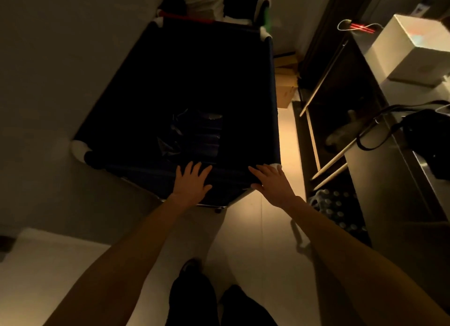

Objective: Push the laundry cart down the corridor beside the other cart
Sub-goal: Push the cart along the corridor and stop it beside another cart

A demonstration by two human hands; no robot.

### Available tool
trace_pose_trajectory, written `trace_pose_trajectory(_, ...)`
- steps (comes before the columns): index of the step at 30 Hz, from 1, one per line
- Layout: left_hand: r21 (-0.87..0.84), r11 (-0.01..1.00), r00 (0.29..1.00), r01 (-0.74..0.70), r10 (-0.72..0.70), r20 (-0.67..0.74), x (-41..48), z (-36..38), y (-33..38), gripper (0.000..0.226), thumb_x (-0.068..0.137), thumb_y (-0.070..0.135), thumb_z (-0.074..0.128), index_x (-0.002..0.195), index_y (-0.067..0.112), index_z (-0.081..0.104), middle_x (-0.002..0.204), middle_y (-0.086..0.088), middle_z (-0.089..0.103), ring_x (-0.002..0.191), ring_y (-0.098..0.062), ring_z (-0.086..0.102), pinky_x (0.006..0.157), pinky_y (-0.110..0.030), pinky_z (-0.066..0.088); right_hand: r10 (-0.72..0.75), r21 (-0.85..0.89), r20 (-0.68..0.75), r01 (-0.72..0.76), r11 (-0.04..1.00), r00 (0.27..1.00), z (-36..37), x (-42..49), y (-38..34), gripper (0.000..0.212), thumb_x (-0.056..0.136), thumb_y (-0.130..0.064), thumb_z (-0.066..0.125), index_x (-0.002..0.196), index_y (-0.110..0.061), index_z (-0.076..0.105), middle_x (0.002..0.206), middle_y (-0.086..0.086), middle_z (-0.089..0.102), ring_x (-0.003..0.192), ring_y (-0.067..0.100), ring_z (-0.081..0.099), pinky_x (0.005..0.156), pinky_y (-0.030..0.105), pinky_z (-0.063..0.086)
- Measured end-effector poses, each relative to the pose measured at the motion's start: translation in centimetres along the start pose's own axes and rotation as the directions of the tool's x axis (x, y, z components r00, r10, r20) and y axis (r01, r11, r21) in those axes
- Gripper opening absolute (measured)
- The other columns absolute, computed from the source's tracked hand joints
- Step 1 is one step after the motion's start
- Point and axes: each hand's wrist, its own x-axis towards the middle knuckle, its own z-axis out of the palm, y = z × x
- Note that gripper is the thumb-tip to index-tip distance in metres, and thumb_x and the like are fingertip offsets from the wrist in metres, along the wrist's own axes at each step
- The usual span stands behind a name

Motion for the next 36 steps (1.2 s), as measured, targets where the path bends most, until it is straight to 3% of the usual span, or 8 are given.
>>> trace_pose_trajectory(7,0.047,0.999,0.998,-0.022,0.019,0.064,0.1,-0.1,-0.6,0.07,0.094,0.053,0.037,0.149,0.03,0.002,0.158,-0.006,0.01,0.144,-0.028,0.004,0.113,-0.058,0.005,-0.016,-0.003,0.092,0.016,1.0,0.996,1.3,2.5,-1.6,0.052,0.097,-0.038,0.039,0.144,-0.02,0.027,0.146,0.01,0.037,0.136,0.032,0.025,0.111,0.05,0.006)
trace_pose_trajectory(13,0.122,0.987,0.981,-0.107,0.085,0.172,1.8,0.2,-1.5,0.082,0.089,0.065,0.033,0.146,0.031,-0.014,0.159,-0.005,-0.007,0.144,-0.03,-0.007,0.111,-0.06,-0.007,0.081,-0.081,0.08,-0.075,0.994,0.993,3.9,3.5,-2.4,0.099,0.073,-0.071,-0.022,0.143,-0.023,0.029,0.136,0.019,0.046,0.127,0.041,0.036,0.108,0.057,0.013)
trace_pose_trajectory(17,0.087,0.992,0.971,-0.096,0.074,0.227,3.2,-0.2,-1.2,0.075,0.09,0.065,0.029,0.147,0.036,-0.01,0.159,-0.004,-0.005,0.144,-0.03,-0.006,0.111,-0.059,-0.007,0.126,-0.087,0.098,-0.117,0.989,0.987,3.3,3.9,-2.9,0.086,0.082,-0.067,-0.011,0.139,-0.025,0.037,0.129,0.02,0.052,0.119,0.043,0.043,0.105,0.059,0.02)
trace_pose_trajectory(21,0.076,0.988,0.984,-0.131,0.121,0.129,3.8,0.4,-1.5,0.06,0.096,0.055,0.025,0.147,0.037,-0.001,0.159,-0.001,0.002,0.145,-0.026,0.001,0.113,-0.054,-0.003,0.12,-0.073,0.011,-0.119,0.99,0.993,3.6,3.9,-3.0,0.076,0.09,-0.062,-0.001,0.13,-0.023,0.051,0.11,0.018,0.063,0.102,0.043,0.056,0.096,0.06,0.033)
trace_pose_trajectory(24,0.104,0.985,0.99,-0.14,0.14,0.014,3.6,1.1,-1.8,0.056,0.098,0.05,0.026,0.147,0.038,0.003,0.159,0.0,0.007,0.145,-0.024,0.005,0.114,-0.052,0.0,0.139,-0.08,-0.006,-0.139,0.987,0.99,3.7,4.1,-3.2,0.076,0.09,-0.064,0.002,0.127,-0.023,0.054,0.109,0.017,0.065,0.102,0.042,0.056,0.096,0.061,0.034)
trace_pose_trajectory(28,0.077,0.986,0.988,-0.15,0.147,0.043,4.2,1.1,-1.9,0.056,0.097,0.053,0.024,0.147,0.038,0.006,0.159,0.0,0.008,0.145,-0.025,0.005,0.114,-0.054,0.002,0.131,-0.058,0.03,-0.129,0.99,0.991,4.0,5.1,-4.1,0.085,0.084,-0.07,-0.003,0.128,-0.023,0.052,0.116,0.016,0.063,0.111,0.041,0.052,0.1,0.059,0.03)
trace_pose_trajectory(33,0.081,0.986,0.989,-0.145,0.144,0.012,4.8,2.0,-1.9,0.084,0.069,0.064,-0.014,0.147,0.039,0.006,0.159,-0.001,0.008,0.145,-0.027,0.004,0.113,-0.056,0.0,0.108,-0.068,-0.034,-0.11,0.992,0.994,4.8,5.8,-4.2,0.079,0.087,-0.069,0.002,0.123,-0.024,0.056,0.109,0.013,0.066,0.104,0.037,0.057,0.096,0.054,0.036)
trace_pose_trajectory(36,0.091,0.986,0.99,-0.14,0.14,0.004,4.6,1.9,-2.0,0.063,0.09,0.062,0.01,0.148,0.037,0.008,0.159,-0.004,0.007,0.144,-0.03,0.005,0.112,-0.057,0.0,0.101,-0.076,-0.035,-0.103,0.992,0.994,4.9,5.7,-4.4,0.077,0.087,-0.069,0.004,0.123,-0.025,0.056,0.112,0.012,0.065,0.107,0.037,0.056,0.097,0.055,0.035)
